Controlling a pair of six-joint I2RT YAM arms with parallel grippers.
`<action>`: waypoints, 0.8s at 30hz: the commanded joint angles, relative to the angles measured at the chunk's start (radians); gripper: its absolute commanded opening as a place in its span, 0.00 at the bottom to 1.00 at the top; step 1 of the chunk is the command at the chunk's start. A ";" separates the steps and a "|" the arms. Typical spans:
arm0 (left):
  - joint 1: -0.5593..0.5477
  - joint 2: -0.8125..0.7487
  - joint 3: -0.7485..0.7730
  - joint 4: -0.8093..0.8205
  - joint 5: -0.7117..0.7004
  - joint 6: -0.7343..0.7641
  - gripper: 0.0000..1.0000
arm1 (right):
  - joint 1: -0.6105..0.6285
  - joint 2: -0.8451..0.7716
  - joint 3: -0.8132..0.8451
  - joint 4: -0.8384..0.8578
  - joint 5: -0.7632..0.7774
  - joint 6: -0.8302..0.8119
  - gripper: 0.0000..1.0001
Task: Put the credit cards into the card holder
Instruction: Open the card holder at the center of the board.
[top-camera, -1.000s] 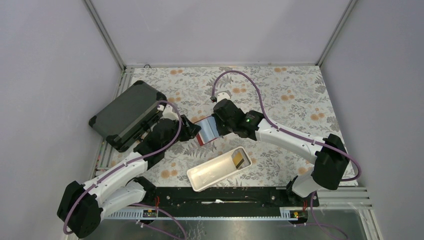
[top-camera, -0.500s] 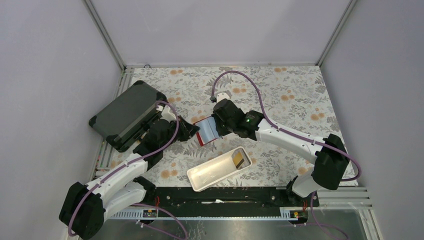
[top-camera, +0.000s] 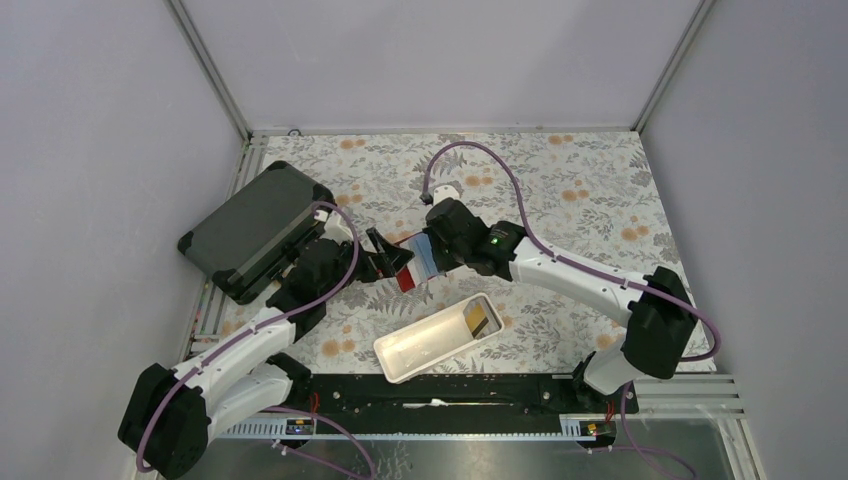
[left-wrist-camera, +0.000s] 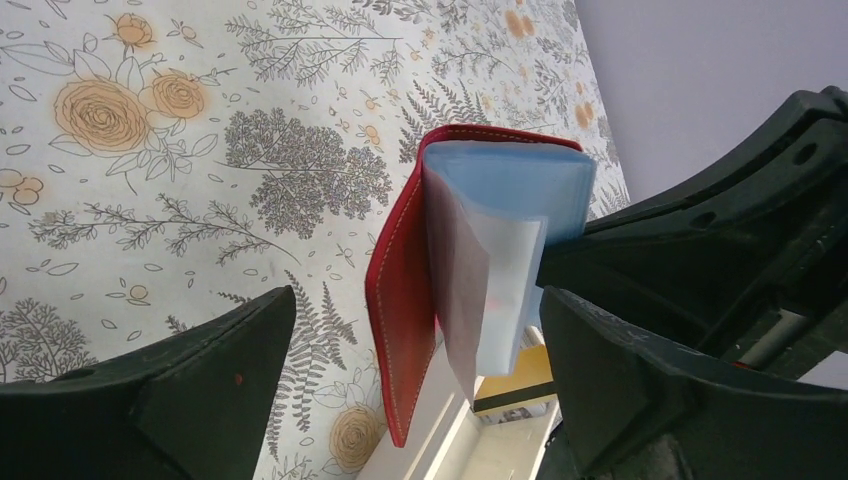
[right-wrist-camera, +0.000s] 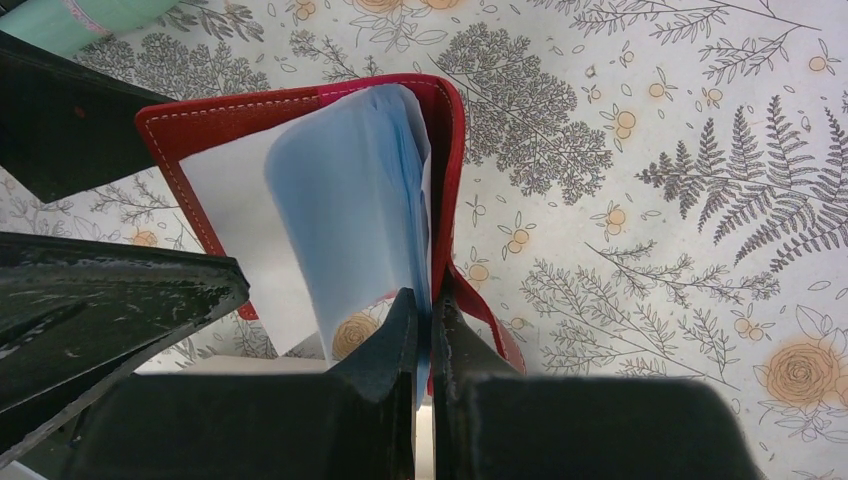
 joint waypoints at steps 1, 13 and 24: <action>0.005 0.017 0.018 0.083 0.019 0.023 0.99 | 0.010 0.018 0.050 0.008 0.036 0.003 0.00; -0.020 0.125 0.076 0.118 0.011 0.034 0.99 | 0.035 0.075 0.095 -0.022 0.111 -0.008 0.00; -0.021 0.115 0.017 0.190 -0.077 0.009 0.99 | 0.062 0.184 0.227 -0.175 0.276 -0.023 0.00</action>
